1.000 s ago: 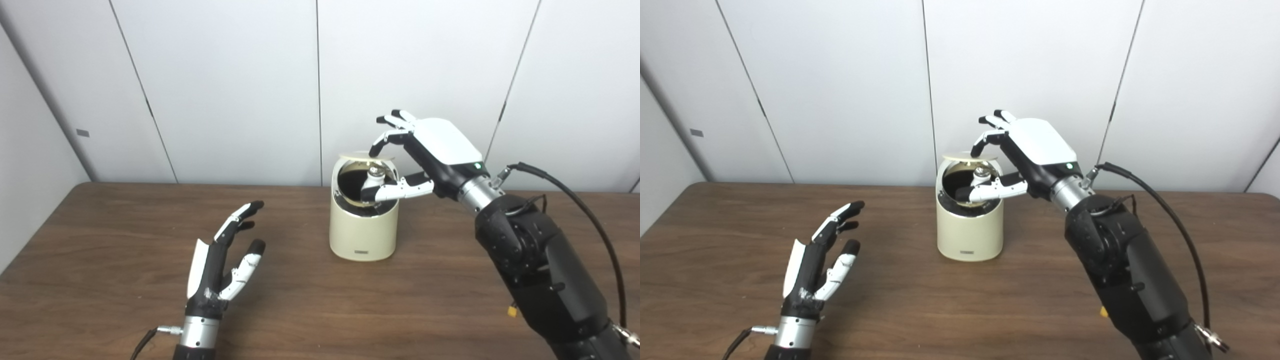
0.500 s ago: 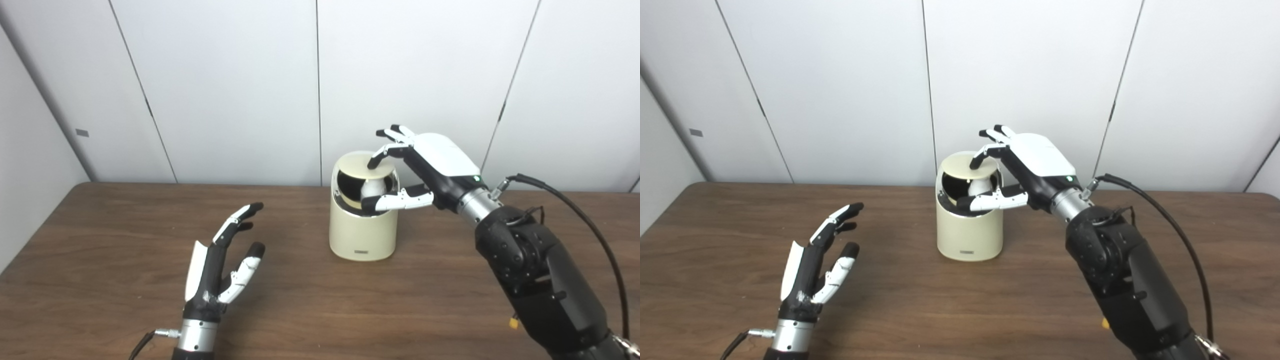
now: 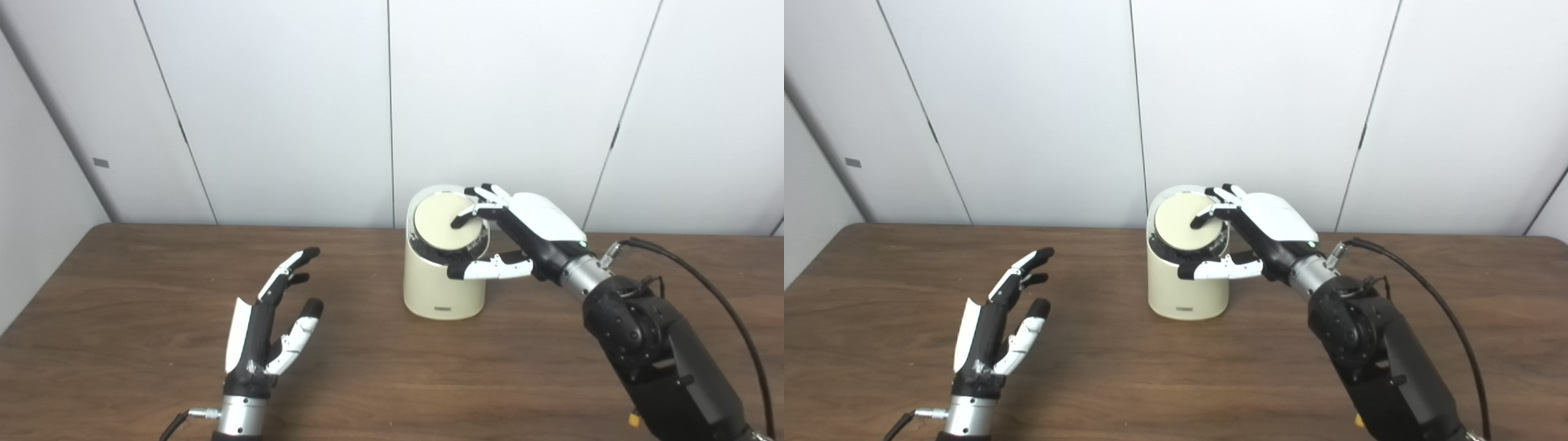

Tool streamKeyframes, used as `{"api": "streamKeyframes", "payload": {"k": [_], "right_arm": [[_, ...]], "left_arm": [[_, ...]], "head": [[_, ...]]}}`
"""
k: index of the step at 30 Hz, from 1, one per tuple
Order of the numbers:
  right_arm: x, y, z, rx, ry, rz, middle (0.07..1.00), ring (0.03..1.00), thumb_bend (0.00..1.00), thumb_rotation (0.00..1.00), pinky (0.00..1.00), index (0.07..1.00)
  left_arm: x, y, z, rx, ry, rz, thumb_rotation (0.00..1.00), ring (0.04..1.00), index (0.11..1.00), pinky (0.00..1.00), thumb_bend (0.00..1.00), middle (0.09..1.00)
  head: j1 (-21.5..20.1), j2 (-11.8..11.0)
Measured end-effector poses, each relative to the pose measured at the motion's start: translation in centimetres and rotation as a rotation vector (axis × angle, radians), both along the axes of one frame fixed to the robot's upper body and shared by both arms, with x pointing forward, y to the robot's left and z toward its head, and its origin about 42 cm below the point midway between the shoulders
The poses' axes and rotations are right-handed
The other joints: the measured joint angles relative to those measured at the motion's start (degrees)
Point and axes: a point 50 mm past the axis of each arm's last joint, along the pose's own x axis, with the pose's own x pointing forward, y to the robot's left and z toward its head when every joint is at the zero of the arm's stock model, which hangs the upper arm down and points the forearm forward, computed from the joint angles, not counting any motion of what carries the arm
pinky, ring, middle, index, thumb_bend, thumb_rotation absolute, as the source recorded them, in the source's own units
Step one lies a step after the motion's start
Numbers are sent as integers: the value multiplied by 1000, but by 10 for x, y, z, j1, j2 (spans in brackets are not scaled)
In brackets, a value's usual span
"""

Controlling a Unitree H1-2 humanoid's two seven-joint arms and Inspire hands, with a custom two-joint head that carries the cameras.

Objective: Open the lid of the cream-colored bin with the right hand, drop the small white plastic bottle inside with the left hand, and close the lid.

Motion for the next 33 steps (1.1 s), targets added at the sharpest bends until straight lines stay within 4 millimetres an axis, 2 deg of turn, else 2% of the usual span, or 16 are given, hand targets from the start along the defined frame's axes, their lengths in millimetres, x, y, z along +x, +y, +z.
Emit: {"api": "streamKeyframes", "payload": {"k": [8, 13, 20, 22, 25, 29, 33], "right_arm": [[-10, 3, -8, -18, -4, 10, 954, 988, 966, 900, 899, 702], [-12, 6, -11, -88, -67, 13, 962, 1000, 983, 902, 938, 707], [-11, 13, -13, -209, -153, -13, 962, 1000, 1000, 891, 950, 704], [-8, 15, -17, -240, -187, -26, 960, 1000, 1000, 898, 978, 707], [-4, 18, -20, -273, -220, -40, 962, 1000, 1000, 895, 968, 707], [-3, 15, -24, -248, -229, -59, 967, 994, 989, 866, 936, 757], [-8, 8, -36, -166, -225, -69, 958, 963, 952, 840, 889, 784]], "left_arm": [[-2, -4, 7, 18, -26, 3, 863, 859, 845, 758, 641, 870], [-1, -3, 7, 27, -28, 15, 858, 864, 837, 762, 668, 867], [-1, -4, 7, 32, -28, 29, 866, 863, 836, 787, 656, 863], [-1, -5, 7, 32, -28, 30, 870, 863, 835, 785, 662, 864], [-1, -6, 7, 29, -28, 29, 860, 859, 831, 755, 652, 863], [-1, -6, 7, 27, -28, 31, 852, 864, 836, 783, 618, 867], [-1, -4, 8, 28, -28, 38, 866, 897, 847, 871, 628, 886]], "head": [[0, 6], [1, 6], [-2, 8], [-1, 6], [1, 8], [-2, 6], [-3, 3]]}}
